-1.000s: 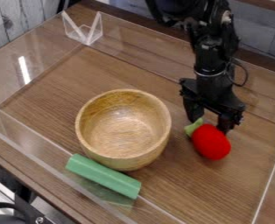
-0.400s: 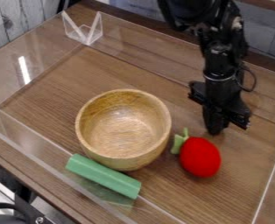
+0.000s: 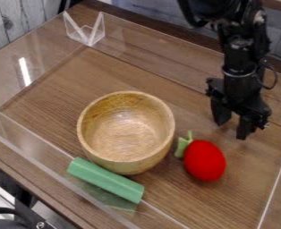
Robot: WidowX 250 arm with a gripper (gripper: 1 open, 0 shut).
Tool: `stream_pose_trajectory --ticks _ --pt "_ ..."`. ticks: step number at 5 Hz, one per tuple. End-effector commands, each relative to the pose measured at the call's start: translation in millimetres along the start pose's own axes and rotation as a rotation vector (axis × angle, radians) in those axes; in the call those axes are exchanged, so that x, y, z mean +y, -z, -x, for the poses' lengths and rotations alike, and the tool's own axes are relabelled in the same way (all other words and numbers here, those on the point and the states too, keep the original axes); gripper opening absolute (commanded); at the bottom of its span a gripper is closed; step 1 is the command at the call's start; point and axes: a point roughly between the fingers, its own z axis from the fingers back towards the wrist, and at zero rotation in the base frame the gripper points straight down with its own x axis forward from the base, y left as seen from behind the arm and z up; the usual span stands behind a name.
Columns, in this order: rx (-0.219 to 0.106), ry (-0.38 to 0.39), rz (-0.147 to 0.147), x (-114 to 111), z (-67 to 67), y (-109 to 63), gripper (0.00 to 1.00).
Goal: Move the red fruit to the left
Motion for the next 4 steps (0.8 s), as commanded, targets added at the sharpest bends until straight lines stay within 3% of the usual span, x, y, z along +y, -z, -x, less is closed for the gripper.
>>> stream_pose_trajectory --ticks 1,2,4 --pt "-0.050 0.027 -0.009 5 -15.4 -12.7 0.00" --pt "-0.055 0.032 -0.016 14 -18.6 -14.7 0.00" --pt "-0.066 -0.060 -0.028 2 -11.3 -19.6 0.00"
